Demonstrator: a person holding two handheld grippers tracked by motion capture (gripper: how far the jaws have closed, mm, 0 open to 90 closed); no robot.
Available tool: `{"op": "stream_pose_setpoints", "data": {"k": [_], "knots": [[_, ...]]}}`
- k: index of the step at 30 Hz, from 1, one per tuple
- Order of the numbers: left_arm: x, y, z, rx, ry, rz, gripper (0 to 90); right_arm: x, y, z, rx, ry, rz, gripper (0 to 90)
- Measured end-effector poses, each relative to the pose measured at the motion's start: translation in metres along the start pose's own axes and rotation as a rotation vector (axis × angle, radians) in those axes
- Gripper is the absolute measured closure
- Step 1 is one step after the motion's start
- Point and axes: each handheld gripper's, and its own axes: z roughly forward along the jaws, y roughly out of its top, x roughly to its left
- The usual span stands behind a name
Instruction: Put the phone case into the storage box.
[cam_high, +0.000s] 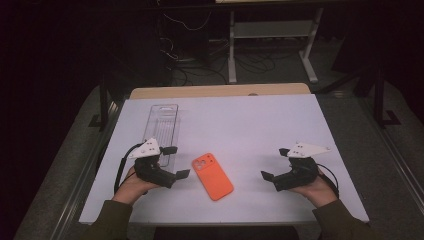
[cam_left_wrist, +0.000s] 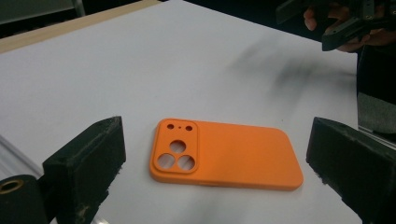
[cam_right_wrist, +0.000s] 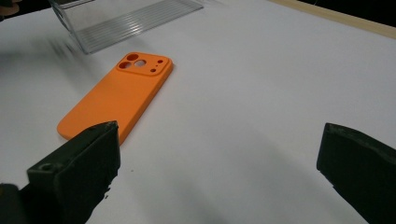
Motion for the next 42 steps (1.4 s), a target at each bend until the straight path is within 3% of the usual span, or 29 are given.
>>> {"op": "stream_pose_setpoints", "data": {"k": [9,15,26,27,34,42], "knots": [[-0.011,0.0,0.015,0.059,-0.006,0.022,19.5,0.001,0.0,0.001,0.003,0.006,-0.002,0.0],[-0.018,-0.003,0.024,0.078,-0.022,0.023,34.7,0.001,0.0,0.001,0.004,0.009,-0.001,0.0],[-0.018,-0.01,0.033,0.149,-0.002,0.011,66.6,0.001,0.001,0.001,0.003,0.006,-0.001,0.0],[-0.019,-0.011,0.034,0.153,-0.004,-0.003,69.8,0.001,0.001,0.001,0.003,0.007,-0.002,0.0],[-0.019,-0.017,0.043,0.214,-0.04,0.018,88.4,0.001,0.001,0.001,0.007,0.006,-0.002,0.0],[-0.018,-0.025,0.053,0.268,-0.042,0.017,89.8,0.001,0.001,0.001,0.005,0.005,-0.012,0.0]]}}
